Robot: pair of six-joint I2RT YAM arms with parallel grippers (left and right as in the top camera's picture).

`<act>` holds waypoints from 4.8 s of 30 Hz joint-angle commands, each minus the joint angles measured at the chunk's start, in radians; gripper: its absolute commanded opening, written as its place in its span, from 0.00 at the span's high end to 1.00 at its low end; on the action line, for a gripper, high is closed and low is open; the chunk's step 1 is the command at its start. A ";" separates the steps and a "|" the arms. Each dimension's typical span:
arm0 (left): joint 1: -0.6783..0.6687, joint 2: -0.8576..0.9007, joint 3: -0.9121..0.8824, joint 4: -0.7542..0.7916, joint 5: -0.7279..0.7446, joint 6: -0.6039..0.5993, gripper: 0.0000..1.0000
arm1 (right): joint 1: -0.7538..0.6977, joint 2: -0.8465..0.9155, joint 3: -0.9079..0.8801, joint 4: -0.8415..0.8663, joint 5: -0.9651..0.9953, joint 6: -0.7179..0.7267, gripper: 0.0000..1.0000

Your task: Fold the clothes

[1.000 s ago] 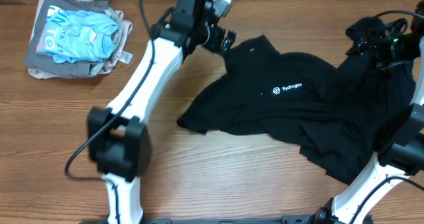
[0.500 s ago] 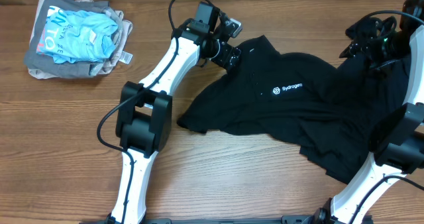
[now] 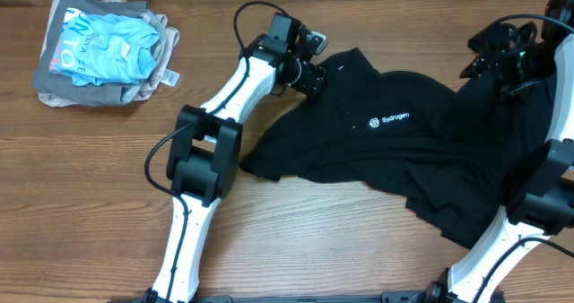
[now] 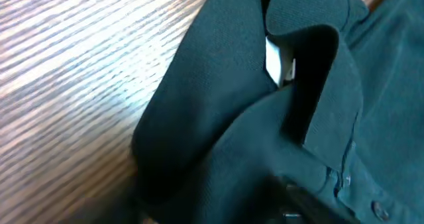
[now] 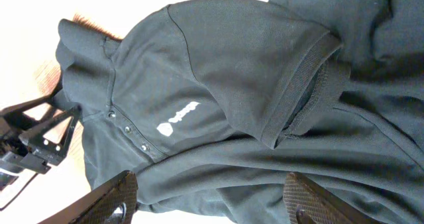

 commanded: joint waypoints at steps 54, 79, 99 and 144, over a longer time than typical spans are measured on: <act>0.381 -0.797 0.246 -1.137 -0.323 -0.226 0.26 | 0.226 -0.814 -0.142 -0.138 0.043 0.100 0.27; 0.385 -0.842 -1.168 0.158 -0.461 -0.456 0.14 | 0.294 -0.905 -0.750 0.085 0.041 0.110 0.26; 0.385 -0.741 -0.998 0.039 -0.423 -0.396 0.96 | 0.294 -0.901 -0.750 0.093 0.034 0.110 0.27; 0.383 -1.151 -0.490 -0.512 -0.425 -0.262 0.96 | 0.975 -0.323 -1.151 1.074 0.153 0.576 0.42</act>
